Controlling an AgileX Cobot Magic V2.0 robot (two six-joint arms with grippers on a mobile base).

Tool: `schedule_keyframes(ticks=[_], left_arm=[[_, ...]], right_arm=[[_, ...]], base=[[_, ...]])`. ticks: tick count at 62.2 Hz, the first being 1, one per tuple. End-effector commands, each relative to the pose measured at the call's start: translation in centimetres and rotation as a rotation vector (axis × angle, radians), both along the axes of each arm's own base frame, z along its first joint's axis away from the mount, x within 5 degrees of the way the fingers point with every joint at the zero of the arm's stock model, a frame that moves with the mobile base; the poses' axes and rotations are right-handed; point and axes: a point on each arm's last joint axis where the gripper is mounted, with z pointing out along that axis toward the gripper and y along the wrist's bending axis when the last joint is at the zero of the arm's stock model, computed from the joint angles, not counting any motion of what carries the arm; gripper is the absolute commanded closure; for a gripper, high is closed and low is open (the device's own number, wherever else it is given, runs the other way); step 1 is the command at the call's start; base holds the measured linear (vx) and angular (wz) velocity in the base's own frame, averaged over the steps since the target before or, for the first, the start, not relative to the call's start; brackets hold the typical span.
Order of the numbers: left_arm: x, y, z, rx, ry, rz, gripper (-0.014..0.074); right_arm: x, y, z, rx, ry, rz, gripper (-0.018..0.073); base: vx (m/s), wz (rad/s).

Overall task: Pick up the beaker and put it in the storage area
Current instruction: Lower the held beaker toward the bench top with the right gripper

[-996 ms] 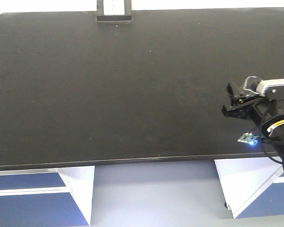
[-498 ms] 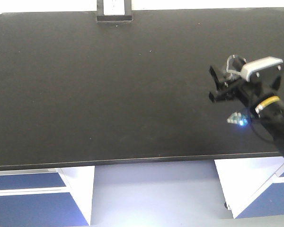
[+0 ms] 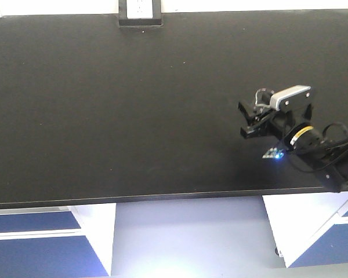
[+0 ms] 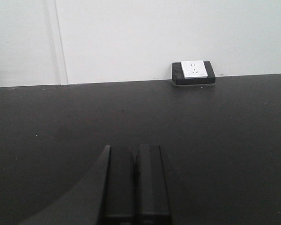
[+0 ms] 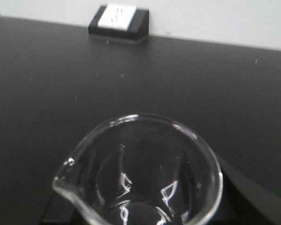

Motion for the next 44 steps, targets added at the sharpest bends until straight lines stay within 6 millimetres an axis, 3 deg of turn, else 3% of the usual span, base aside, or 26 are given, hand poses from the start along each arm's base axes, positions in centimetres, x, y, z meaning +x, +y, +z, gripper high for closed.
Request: schedule_keyframes(ticks=[1, 18, 44], left_arm=[[-0.2, -0.1, 1.5, -0.011, -0.115, -0.013, 0.0603], [-0.2, -0.1, 1.5, -0.011, -0.115, -0.013, 0.0603], [-0.2, -0.1, 1.5, -0.011, -0.115, -0.013, 0.0603]], right_arm=[[0.6, 0.1, 2.5, 0.071, -0.201, 0.02, 0.0445], [0.7, 0.0, 1.1, 0.077, -0.169, 0.002, 0.0373], [0.8, -0.2, 1.1, 0.075, -0.189, -0.024, 0.0039]], base=[[0.0, 0.0], [0.0, 0.0], [0.0, 0.0]])
